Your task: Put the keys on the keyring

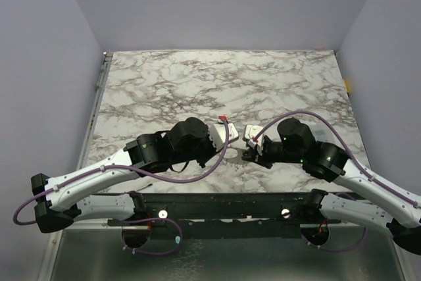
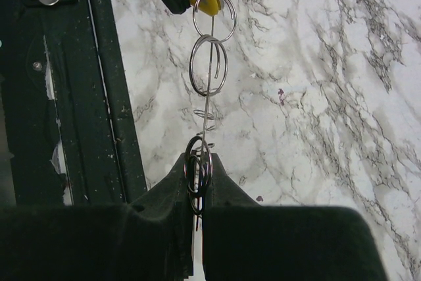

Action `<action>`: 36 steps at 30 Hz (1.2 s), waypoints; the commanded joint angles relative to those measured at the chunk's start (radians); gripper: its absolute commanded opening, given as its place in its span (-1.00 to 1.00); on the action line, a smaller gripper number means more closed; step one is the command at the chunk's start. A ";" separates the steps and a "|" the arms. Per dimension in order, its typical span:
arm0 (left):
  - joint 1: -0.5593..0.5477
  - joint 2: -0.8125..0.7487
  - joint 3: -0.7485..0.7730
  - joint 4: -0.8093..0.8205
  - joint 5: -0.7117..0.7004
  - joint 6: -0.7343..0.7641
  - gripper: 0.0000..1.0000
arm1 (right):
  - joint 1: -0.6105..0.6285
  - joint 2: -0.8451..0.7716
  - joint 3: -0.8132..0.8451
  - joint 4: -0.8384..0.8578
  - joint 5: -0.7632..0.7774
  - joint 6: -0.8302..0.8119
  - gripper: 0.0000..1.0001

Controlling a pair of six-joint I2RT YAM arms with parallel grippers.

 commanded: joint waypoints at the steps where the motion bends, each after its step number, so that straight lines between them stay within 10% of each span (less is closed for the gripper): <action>1: 0.019 -0.028 0.040 -0.059 -0.053 0.048 -1.00 | -0.002 -0.004 -0.007 -0.049 -0.013 0.001 -0.91; 11: 0.020 0.029 0.080 -0.052 -0.134 0.098 -1.00 | -0.002 0.015 0.007 -0.056 0.017 0.024 -0.04; 24: 0.077 0.172 0.028 0.046 -0.259 0.101 -1.00 | -0.002 -0.044 -0.018 0.014 0.223 0.081 0.10; 36: 0.268 0.380 0.108 0.137 0.002 -0.013 -1.00 | -0.002 -0.092 -0.089 0.105 0.477 0.163 0.17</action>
